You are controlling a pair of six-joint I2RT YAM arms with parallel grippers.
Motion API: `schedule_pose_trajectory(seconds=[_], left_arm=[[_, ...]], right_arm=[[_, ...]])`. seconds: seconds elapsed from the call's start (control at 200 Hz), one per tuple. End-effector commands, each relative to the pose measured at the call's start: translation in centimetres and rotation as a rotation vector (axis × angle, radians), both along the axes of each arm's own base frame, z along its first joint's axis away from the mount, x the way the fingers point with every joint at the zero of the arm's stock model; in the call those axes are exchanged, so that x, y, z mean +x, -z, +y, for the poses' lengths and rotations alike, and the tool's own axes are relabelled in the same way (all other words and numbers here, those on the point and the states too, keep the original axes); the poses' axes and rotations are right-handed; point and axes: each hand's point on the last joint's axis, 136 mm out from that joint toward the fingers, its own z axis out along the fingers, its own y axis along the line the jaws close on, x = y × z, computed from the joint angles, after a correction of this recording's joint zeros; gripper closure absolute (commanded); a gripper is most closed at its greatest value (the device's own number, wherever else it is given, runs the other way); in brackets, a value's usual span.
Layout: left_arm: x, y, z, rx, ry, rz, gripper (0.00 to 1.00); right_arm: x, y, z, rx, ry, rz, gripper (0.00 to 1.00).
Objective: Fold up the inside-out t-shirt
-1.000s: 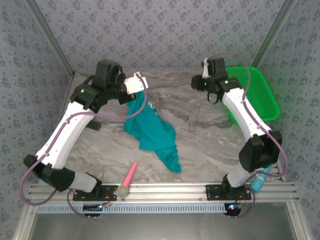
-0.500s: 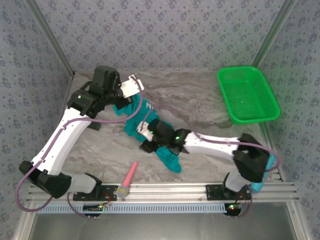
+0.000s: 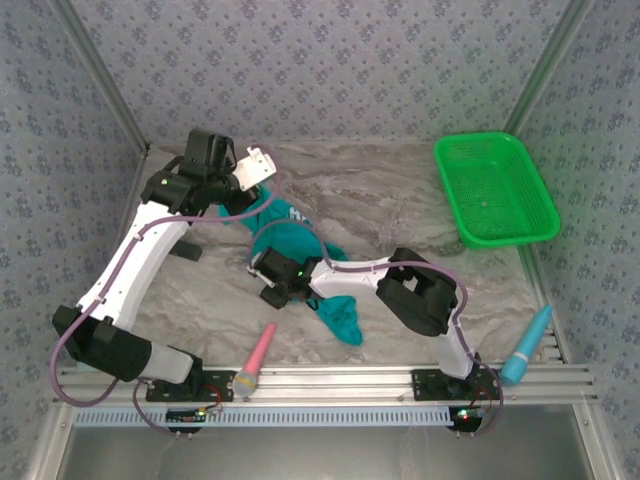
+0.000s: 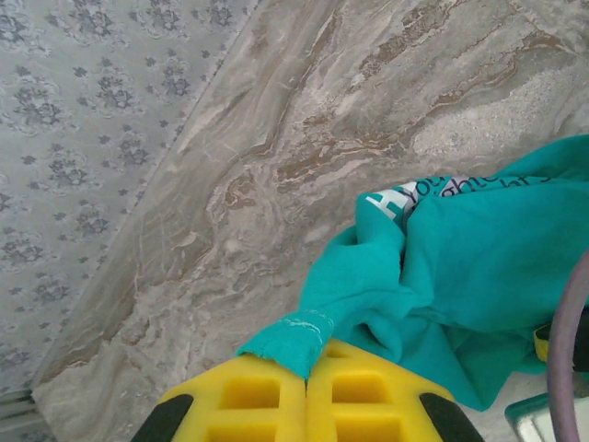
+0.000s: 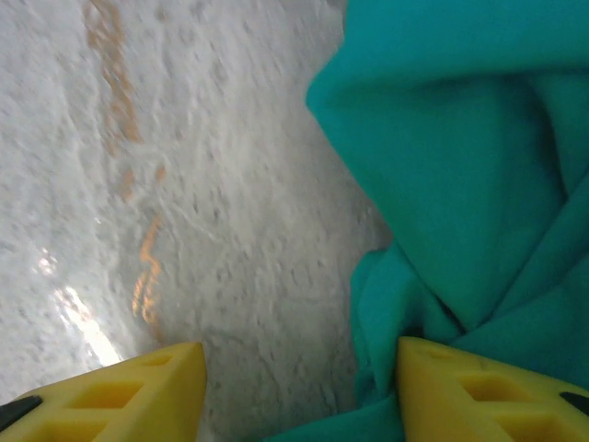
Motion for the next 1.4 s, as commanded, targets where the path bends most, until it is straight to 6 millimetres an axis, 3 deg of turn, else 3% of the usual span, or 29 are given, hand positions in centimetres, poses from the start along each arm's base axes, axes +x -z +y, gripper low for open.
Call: schedule_pose_trajectory(seconds=[0.0,0.24,0.35,0.47,0.7,0.895,1.074,1.144,1.239,1.394], left_arm=[[-0.3,0.2,0.0,-0.032,0.004,0.03,1.0],[-0.3,0.9,0.6,-0.036,-0.012,0.051,1.0],[-0.3,1.2,0.7,-0.035,-0.013,0.06,1.0],[-0.3,1.4,0.8,-0.032,-0.012,0.066,1.0],[-0.1,1.5,0.9,-0.03,-0.012,0.072,1.0],[-0.2,1.5,0.8,-0.039,-0.011,0.076,1.0],[-0.3,1.7,0.8,-0.04,-0.012,0.084,1.0],[-0.3,1.6,0.8,-0.041,-0.013,0.083,1.0],[-0.2,1.6,0.8,-0.042,-0.013,0.082,1.0],[0.0,1.1,1.1,-0.026,-0.02,0.062,1.0]], right_arm=[[-1.0,0.5,-2.2,-0.094,0.081,0.012,0.43],[-2.6,-0.6,-4.3,-0.162,0.167,0.023,0.44],[-3.6,0.1,-4.7,-0.181,0.183,0.047,0.53],[-4.7,0.4,-5.2,-0.196,0.195,0.058,0.51],[-5.2,-2.6,-5.5,-0.133,0.233,0.067,0.5],[-6.2,-0.9,-7.4,-0.192,0.254,0.088,0.49],[-7.0,0.7,-7.8,-0.219,0.262,0.117,0.52],[-7.1,1.4,-7.8,-0.233,0.264,0.123,0.61],[-6.9,1.7,-7.8,-0.228,0.274,0.111,0.82],[-5.4,-1.8,-8.7,-0.164,0.33,0.039,1.0]])
